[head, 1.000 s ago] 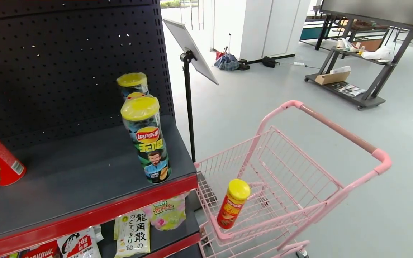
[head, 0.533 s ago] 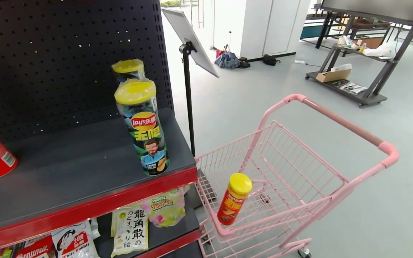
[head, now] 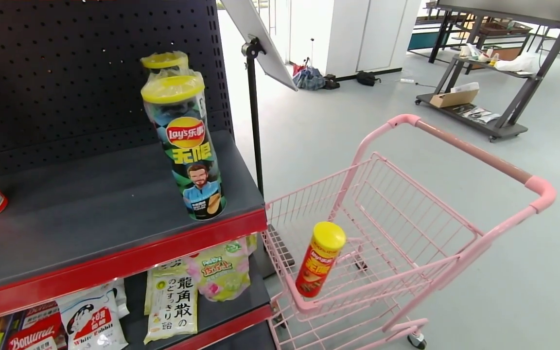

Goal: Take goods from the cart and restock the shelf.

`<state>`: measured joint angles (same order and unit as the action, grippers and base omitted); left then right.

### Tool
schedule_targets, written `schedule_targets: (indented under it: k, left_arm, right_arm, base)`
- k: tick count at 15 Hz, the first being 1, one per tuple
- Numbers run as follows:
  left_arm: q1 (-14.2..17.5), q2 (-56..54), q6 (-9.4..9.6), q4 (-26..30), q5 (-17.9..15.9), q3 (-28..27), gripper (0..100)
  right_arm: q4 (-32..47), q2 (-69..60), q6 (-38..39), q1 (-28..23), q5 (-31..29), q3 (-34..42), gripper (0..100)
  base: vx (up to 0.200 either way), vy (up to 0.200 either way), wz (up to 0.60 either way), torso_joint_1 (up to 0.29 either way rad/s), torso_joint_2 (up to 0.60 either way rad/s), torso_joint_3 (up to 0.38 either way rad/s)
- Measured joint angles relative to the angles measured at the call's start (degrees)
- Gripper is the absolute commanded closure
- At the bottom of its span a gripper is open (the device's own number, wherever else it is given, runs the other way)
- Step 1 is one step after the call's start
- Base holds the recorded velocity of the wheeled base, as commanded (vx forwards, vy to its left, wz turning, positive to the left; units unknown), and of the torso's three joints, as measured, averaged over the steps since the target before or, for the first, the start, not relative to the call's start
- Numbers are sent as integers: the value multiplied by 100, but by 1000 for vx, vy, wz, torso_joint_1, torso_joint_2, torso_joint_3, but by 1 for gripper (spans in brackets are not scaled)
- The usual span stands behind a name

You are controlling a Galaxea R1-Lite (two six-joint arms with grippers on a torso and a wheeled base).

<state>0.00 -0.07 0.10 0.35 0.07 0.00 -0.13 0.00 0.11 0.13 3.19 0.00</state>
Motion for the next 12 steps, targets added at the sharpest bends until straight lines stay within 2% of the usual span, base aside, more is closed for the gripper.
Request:
schedule_targets:
  k: [8, 12]
  left_arm:
    - [0, 0, 0, 0, 0, 0, 0]
    - [0, 0, -2, 0, 0, 0, 0]
  right_arm:
    - [0, 0, -1, 2, -5, 0, 0]
    - [0, 0, -21, 0, -5, 0, 0]
  base:
    - [0, 0, 0, -163, 537, 367]
    - [0, 0, 0, -51, 193, 135]
